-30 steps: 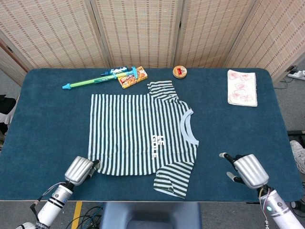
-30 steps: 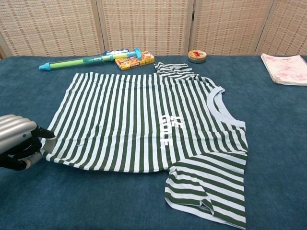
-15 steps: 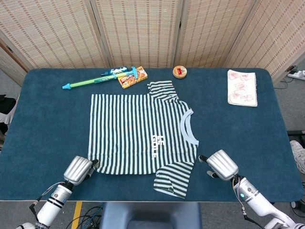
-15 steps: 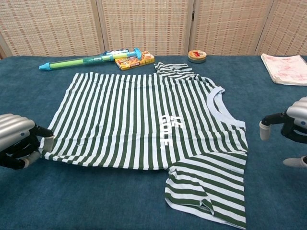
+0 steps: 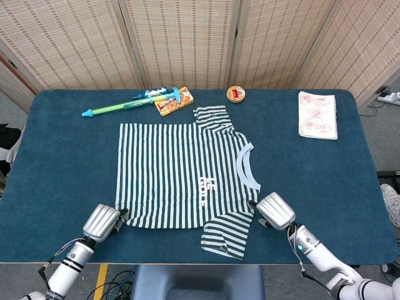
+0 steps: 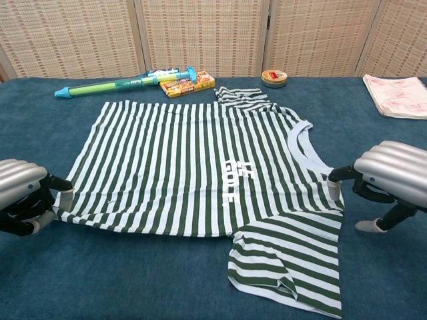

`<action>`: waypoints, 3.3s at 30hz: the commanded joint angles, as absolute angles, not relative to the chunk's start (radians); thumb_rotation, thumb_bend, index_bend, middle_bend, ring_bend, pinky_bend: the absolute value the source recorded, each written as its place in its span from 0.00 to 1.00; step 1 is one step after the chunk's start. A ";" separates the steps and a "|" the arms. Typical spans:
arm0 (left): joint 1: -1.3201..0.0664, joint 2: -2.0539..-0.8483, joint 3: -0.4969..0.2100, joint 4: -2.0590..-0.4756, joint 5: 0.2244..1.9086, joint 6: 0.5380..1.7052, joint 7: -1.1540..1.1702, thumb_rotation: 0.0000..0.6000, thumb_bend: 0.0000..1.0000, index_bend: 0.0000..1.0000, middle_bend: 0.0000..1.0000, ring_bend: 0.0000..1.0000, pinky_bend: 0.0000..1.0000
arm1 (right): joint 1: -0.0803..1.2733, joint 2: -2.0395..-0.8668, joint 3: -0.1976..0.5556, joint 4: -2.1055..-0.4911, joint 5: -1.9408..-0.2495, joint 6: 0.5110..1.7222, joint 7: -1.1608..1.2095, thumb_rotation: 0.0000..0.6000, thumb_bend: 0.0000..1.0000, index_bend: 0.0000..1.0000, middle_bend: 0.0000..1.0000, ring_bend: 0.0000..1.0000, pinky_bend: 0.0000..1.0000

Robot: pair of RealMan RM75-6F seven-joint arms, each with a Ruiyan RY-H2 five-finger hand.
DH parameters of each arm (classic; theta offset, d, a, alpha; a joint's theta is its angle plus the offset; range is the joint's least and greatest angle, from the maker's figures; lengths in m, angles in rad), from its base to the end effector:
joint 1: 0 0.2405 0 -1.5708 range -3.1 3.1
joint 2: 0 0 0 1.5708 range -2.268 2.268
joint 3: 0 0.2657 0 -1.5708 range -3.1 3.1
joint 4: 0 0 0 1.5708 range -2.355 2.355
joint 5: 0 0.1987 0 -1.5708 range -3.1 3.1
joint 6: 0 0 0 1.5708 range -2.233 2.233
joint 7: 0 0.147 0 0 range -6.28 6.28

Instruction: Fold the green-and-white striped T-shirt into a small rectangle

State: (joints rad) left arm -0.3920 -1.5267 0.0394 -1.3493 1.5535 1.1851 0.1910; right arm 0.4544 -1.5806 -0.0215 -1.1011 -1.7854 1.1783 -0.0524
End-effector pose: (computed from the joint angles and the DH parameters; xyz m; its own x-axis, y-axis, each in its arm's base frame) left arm -0.2610 0.2446 0.0026 0.5386 0.2163 0.8143 0.8073 -0.4091 -0.4253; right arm -0.2611 -0.2695 -0.0062 0.6408 -0.1081 0.7600 -0.6564 -0.5906 0.4694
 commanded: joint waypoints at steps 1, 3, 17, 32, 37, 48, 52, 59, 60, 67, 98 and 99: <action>-0.393 -1.526 0.039 -1.350 1.553 1.184 0.192 1.00 0.59 0.61 0.92 0.84 0.89 | 0.467 -1.605 -0.022 -1.077 -1.783 1.185 -0.042 1.00 0.15 0.44 0.93 0.95 1.00; -0.394 -1.526 0.038 -1.350 1.551 1.182 0.193 1.00 0.59 0.61 0.92 0.84 0.89 | 0.475 -1.621 -0.022 -1.061 -1.781 1.186 -0.035 1.00 0.15 0.44 0.93 0.95 1.00; -0.399 -1.542 0.028 -1.335 1.551 1.190 0.172 1.00 0.59 0.61 0.92 0.84 0.89 | 0.523 -1.702 -0.045 -0.986 -1.790 1.194 0.001 1.00 0.29 0.51 0.94 0.95 1.00; -0.409 -1.533 0.027 -1.285 1.586 1.223 0.023 1.00 0.59 0.62 0.92 0.84 0.89 | 0.528 -1.700 -0.073 -1.019 -1.801 1.250 0.002 1.00 0.55 0.72 0.98 0.98 1.00; -0.414 -1.521 0.045 -1.277 1.617 1.232 -0.036 1.00 0.59 0.62 0.92 0.84 0.89 | 0.528 -1.685 -0.084 -1.072 -1.808 1.265 0.001 1.00 0.58 0.76 0.99 0.98 1.00; -0.421 -1.437 0.093 -1.310 1.702 1.278 -0.128 1.00 0.59 0.62 0.92 0.84 0.89 | 0.535 -1.577 -0.131 -1.236 -1.865 1.313 0.040 1.00 0.60 0.80 1.00 0.98 1.00; -0.408 -1.404 0.117 -1.341 1.715 1.289 -0.136 1.00 0.59 0.62 0.92 0.84 0.89 | 0.534 -1.521 -0.154 -1.293 -1.888 1.330 0.056 1.00 0.60 0.80 1.00 0.98 1.00; -0.375 -1.332 0.158 -1.414 1.735 1.323 -0.152 1.00 0.59 0.62 0.92 0.84 0.89 | 0.525 -1.433 -0.185 -1.358 -1.926 1.372 0.077 1.00 0.60 0.80 1.00 0.98 1.00; -0.369 -1.319 0.164 -1.427 1.739 1.329 -0.156 1.00 0.59 0.62 0.92 0.84 0.89 | 0.522 -1.423 -0.188 -1.362 -1.933 1.382 0.083 1.00 0.60 0.80 1.00 0.98 1.00; -0.343 -1.261 0.202 -1.484 1.779 1.362 -0.157 1.00 0.59 0.62 0.92 0.84 0.89 | 0.510 -1.373 -0.216 -1.388 -1.982 1.425 0.100 1.00 0.59 0.81 1.00 0.99 1.00; -0.268 -1.203 0.322 -1.590 1.959 1.419 -0.120 1.00 0.59 0.63 0.92 0.84 0.89 | 0.398 -1.265 -0.354 -1.428 -2.164 1.559 0.120 1.00 0.58 0.83 1.00 1.00 1.00; -0.266 -1.201 0.326 -1.593 1.962 1.418 -0.123 1.00 0.59 0.63 0.92 0.84 0.89 | 0.394 -1.264 -0.357 -1.427 -2.168 1.562 0.122 1.00 0.58 0.83 1.00 1.00 1.00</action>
